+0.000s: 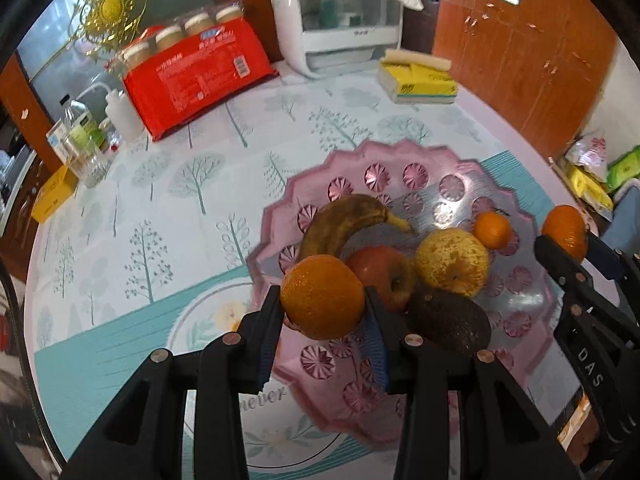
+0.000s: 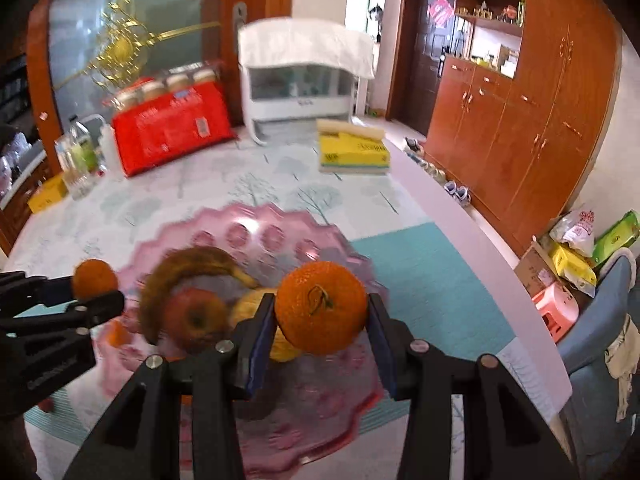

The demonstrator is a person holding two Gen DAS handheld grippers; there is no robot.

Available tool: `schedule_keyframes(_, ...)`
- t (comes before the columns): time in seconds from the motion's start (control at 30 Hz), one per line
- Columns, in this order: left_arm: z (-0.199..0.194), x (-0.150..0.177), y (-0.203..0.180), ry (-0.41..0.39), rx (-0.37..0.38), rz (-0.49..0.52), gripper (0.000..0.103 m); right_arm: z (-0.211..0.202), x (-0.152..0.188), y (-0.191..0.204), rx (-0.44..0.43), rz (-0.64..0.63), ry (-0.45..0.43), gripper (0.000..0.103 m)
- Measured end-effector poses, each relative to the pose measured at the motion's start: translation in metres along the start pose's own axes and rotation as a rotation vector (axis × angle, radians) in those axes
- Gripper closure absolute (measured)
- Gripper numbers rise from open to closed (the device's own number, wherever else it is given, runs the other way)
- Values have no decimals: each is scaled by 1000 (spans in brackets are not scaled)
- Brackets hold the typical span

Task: Organize fruits
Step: 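Carry both held tangerines over the pink bowl with the left and right tools, then open the left tool releasing its tangerine while the right tool releases its tangerine in the bowl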

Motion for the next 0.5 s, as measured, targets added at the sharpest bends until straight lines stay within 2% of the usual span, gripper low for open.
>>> schedule_keyframes(0.33,34,3,-10,58,-63,-29,65,37,15,-6,-38,-49,78,58)
schedule_keyframes(0.5,38,1,-13,51,-79,-18,65,49,21,0,-56,-70,113,58)
Point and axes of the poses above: each gripper's, at about its wrist camera, not at the fingertips, and z roughly the way its jaws point, y to its left, x to its underside, the point moved 3 cm from there along z, roughly the way its jaws point, and after that the axes turned 4 degrees about -y, right-handed, at the moved point
